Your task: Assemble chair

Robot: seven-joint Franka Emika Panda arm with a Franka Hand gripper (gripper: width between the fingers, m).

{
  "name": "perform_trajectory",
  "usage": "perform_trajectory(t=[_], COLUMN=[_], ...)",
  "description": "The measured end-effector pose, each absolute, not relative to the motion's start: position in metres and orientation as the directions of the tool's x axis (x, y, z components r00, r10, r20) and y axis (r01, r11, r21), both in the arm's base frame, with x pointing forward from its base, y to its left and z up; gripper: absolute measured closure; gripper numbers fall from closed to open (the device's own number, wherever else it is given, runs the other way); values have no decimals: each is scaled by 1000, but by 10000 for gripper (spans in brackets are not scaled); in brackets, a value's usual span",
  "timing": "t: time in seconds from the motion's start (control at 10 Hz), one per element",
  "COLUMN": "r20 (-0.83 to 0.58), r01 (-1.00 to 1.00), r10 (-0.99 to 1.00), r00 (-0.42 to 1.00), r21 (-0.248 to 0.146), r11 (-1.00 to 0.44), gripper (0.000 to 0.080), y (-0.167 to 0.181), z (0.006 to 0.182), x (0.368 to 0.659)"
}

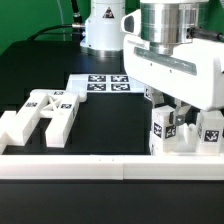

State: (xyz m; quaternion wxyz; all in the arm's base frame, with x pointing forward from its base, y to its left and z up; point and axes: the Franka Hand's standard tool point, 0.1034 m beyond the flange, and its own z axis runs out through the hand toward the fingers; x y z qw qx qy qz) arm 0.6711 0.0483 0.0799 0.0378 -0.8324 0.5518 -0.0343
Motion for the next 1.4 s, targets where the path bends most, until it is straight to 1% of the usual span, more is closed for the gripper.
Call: perform_trajectory(t=[0.3,0.4,0.6,0.7,0.8,0.9,1.0,1.1,1.4], r20=[-19,-26,-23,-19,-18,-13,-4,8,35], r01=[-991,-994,-992,-989,-988,-981,-964,-931,-804], r10=[-996,-999,-997,-994,-993,-986,-969,-936,-810], r00=[93,40,74,107,115,164,249,352,586], r21=[-101,-100,-101,-102,-102,-103,-103,-103,-97], r11=[-90,-37,-71,-105,-112,-162,-247,-351,-586], gripper=[509,509,509,353,227,227,163,154,151], y=[53,54,54,54,54,54,54,54,52], z=[80,80,80,80,80,79,79,79,79], x=[671,671,671,671,671,671,670,670,671])
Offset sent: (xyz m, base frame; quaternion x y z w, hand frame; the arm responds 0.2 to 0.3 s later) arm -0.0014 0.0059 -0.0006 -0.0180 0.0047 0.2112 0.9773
